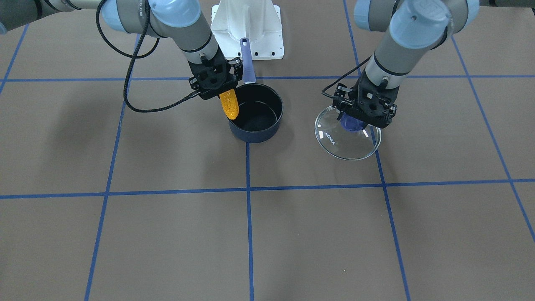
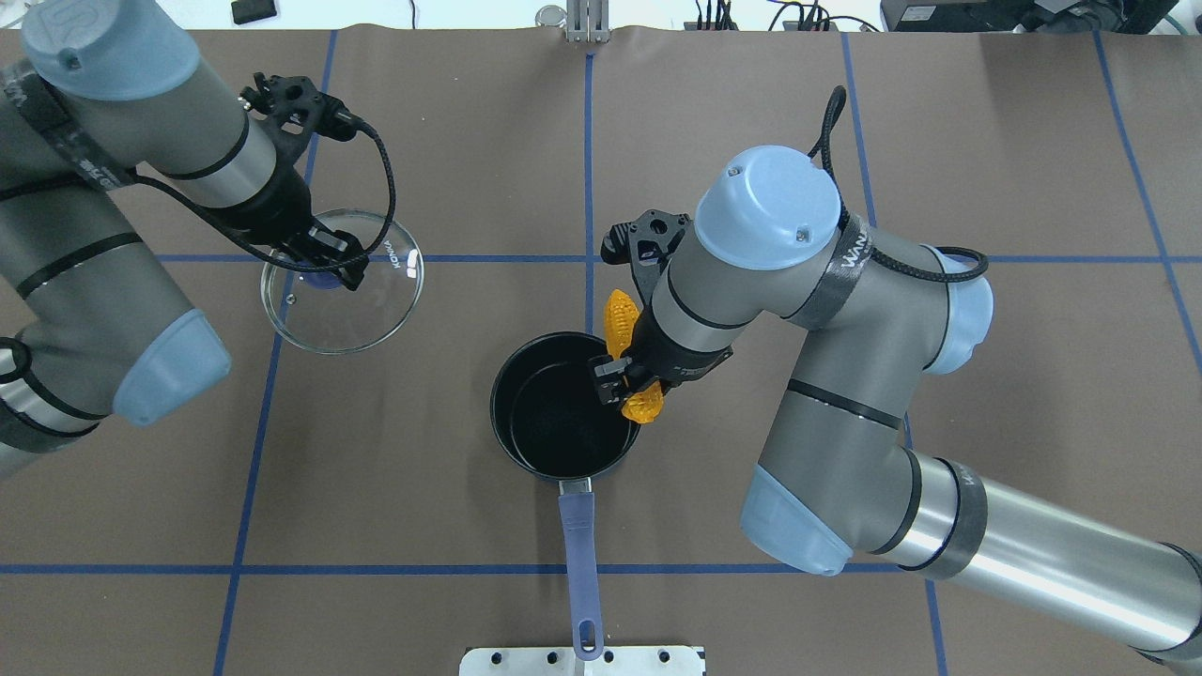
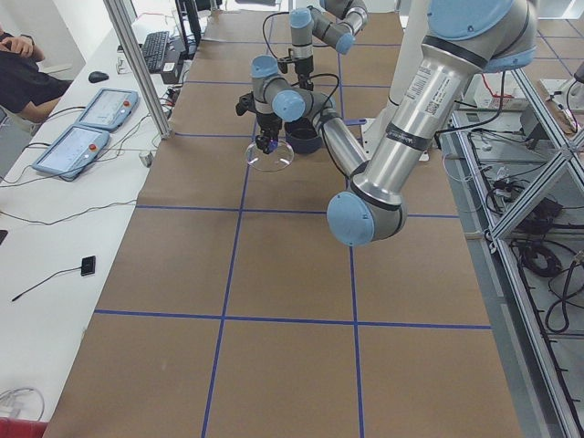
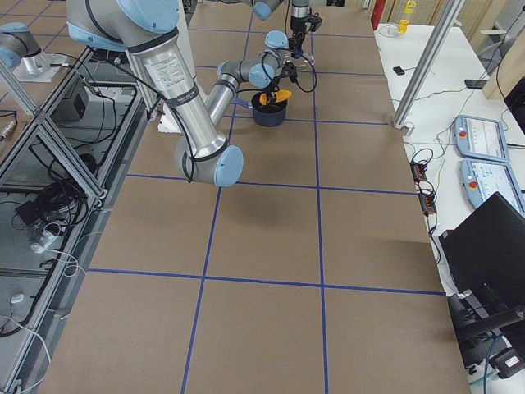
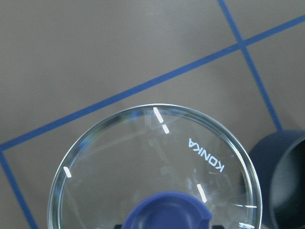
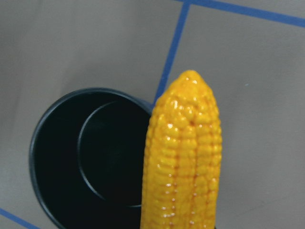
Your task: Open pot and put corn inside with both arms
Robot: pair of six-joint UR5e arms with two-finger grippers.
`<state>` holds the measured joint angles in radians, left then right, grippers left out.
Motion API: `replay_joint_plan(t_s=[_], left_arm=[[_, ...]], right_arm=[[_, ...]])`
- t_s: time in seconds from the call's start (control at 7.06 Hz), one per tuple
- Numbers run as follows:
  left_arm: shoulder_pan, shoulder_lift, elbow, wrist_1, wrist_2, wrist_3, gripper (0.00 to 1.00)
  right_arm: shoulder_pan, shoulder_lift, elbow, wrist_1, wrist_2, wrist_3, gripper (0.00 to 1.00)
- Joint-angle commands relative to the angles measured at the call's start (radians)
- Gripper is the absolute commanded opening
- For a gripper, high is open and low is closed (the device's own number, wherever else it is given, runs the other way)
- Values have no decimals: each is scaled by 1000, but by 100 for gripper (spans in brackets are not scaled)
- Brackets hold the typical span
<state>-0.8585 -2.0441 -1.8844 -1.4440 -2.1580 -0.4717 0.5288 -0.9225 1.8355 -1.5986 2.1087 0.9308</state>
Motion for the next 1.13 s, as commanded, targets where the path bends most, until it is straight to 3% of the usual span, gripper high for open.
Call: replay_joint_plan(t_s=[0.0, 0.14, 0.28, 0.42, 0.71, 0.99], left_arm=[[-69, 65, 10, -3, -10, 120, 58], [-89, 71, 36, -3, -10, 160, 58], [-106, 82, 72, -33, -11, 189, 58], [-117, 120, 126, -126, -40, 200, 58], [-139, 162, 273, -342, -95, 202, 59], [-145, 191, 301, -375, -97, 203, 59]], right_arm=[[-42, 13, -5, 0, 2, 13, 31], [-55, 19, -7, -3, 2, 13, 53], [-55, 31, -13, -4, 2, 14, 86], [-55, 40, -13, 0, 2, 51, 100], [-55, 54, -12, 3, 2, 66, 100], [-41, 56, -10, 6, 2, 63, 100]])
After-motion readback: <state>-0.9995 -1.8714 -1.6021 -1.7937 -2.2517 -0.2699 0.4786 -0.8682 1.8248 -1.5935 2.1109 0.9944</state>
